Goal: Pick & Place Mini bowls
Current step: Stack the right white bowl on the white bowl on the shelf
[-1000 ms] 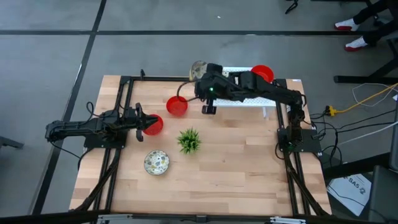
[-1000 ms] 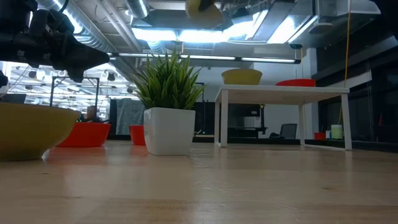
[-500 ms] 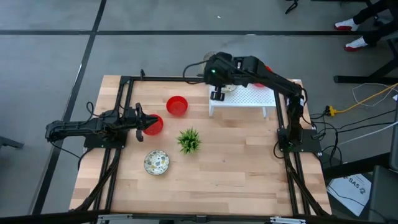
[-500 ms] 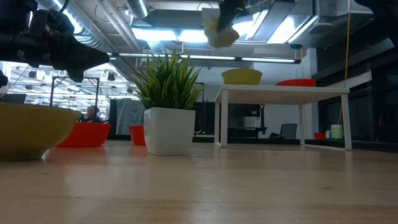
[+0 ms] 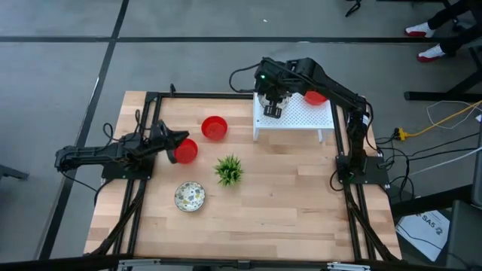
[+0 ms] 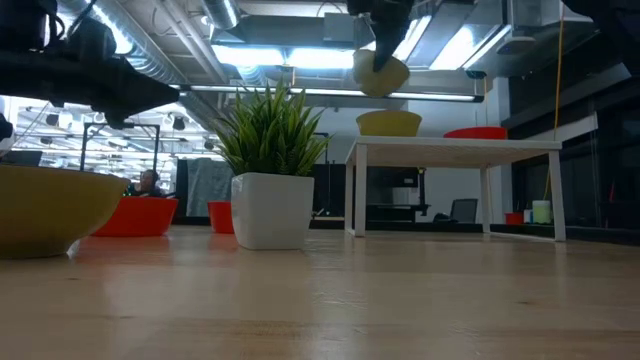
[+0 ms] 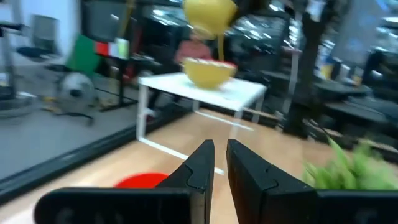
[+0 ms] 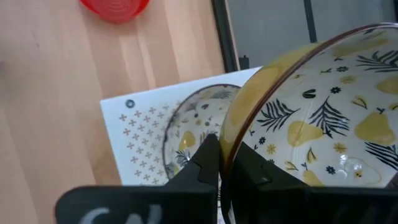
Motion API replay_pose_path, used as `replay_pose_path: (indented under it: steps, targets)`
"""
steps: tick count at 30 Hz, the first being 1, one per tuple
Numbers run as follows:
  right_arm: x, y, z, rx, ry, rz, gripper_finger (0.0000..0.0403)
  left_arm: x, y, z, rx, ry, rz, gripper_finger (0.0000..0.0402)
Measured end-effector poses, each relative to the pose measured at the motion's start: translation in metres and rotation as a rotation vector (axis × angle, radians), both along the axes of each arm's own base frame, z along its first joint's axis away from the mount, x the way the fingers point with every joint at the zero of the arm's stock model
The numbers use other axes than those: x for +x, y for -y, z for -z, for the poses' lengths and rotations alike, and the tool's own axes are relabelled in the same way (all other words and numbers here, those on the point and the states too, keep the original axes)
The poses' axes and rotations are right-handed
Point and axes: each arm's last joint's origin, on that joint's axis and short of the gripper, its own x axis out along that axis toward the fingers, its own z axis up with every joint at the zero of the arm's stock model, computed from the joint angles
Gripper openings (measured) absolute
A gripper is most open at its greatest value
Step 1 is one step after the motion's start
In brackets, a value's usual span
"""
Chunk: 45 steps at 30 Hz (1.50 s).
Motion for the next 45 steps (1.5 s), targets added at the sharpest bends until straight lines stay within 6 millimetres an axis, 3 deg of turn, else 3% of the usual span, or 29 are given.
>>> replay_pose_path:
  steps: [13, 23, 45]
  targets:
    - [-0.004, 0.004, 0.003, 0.061, -0.025, -0.046, 0.0014, -0.001, -0.001, 0.0, -0.002, -0.004, -0.049, 0.0039]
    - [0.0, 0.005, 0.018, 0.092, -0.092, -0.076, 0.0014, -0.001, -0.001, 0.0, -0.002, -0.004, -0.048, 0.004]
    - [0.001, 0.005, 0.019, 0.088, -0.099, -0.091, 0.0014, -0.001, -0.001, 0.0, -0.002, -0.004, -0.047, 0.0041]
